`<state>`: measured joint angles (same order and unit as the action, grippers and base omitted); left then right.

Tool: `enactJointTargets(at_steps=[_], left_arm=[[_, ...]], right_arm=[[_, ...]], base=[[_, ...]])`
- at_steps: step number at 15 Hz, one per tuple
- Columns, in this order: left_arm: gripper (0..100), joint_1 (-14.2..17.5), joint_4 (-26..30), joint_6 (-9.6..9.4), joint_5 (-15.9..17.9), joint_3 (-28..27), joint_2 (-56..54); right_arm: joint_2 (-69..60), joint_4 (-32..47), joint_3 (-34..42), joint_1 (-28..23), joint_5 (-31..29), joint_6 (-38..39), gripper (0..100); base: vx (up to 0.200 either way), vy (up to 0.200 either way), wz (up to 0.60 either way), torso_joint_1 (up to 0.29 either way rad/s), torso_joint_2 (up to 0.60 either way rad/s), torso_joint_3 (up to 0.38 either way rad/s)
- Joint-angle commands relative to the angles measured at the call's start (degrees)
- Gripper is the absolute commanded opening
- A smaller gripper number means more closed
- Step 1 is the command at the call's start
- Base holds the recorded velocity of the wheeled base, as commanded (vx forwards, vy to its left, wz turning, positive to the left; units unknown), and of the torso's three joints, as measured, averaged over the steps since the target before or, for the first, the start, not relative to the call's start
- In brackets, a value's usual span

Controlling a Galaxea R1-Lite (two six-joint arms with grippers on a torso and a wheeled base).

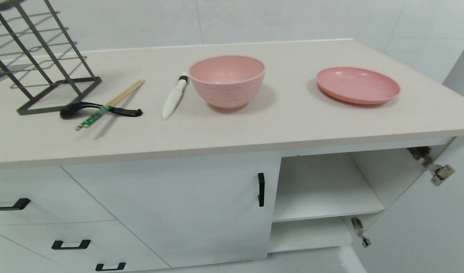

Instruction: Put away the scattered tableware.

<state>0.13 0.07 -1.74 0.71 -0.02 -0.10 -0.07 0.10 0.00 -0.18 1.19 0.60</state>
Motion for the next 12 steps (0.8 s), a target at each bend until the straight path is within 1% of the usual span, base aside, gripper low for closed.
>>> enactJointTargets(at_steps=[1, 4, 7, 8, 10, 12], left_arm=[[100, 0.04, 0.01, -0.01, 0.0, 0.02, 0.1], [100, 0.04, 0.01, -0.01, 0.0, 0.02, 0.1], [100, 0.04, 0.01, -0.01, 0.0, 0.02, 0.1], [100, 0.04, 0.01, -0.01, 0.0, 0.02, 0.1], [100, 0.04, 0.01, -0.01, 0.0, 0.02, 0.1], [100, 0.04, 0.01, -0.01, 0.0, 0.02, 0.1]], right_arm=[[0.07, -0.01, 0.0, 0.01, 0.04, 0.02, 100], [0.07, -0.01, 0.0, 0.01, 0.04, 0.02, 100], [0.07, -0.01, 0.0, 0.01, 0.04, 0.02, 100], [0.07, -0.01, 0.0, 0.01, 0.04, 0.02, 100], [0.07, -0.01, 0.0, 0.01, 0.04, 0.02, 100], [0.07, -0.01, 0.0, 0.01, 0.04, 0.02, 100]], base=[[0.0, 0.0, 0.0, 0.198, -0.61, -0.183], [0.0, 0.0, 0.0, 0.243, -0.51, -0.216], [0.0, 0.0, 0.0, 0.092, -0.48, -0.217], [0.0, 0.0, 0.0, 0.217, -0.48, -0.227], [0.0, 0.0, 0.0, 0.42, -0.48, -0.229], [0.0, 0.0, 0.0, 0.342, -0.48, -0.234]])
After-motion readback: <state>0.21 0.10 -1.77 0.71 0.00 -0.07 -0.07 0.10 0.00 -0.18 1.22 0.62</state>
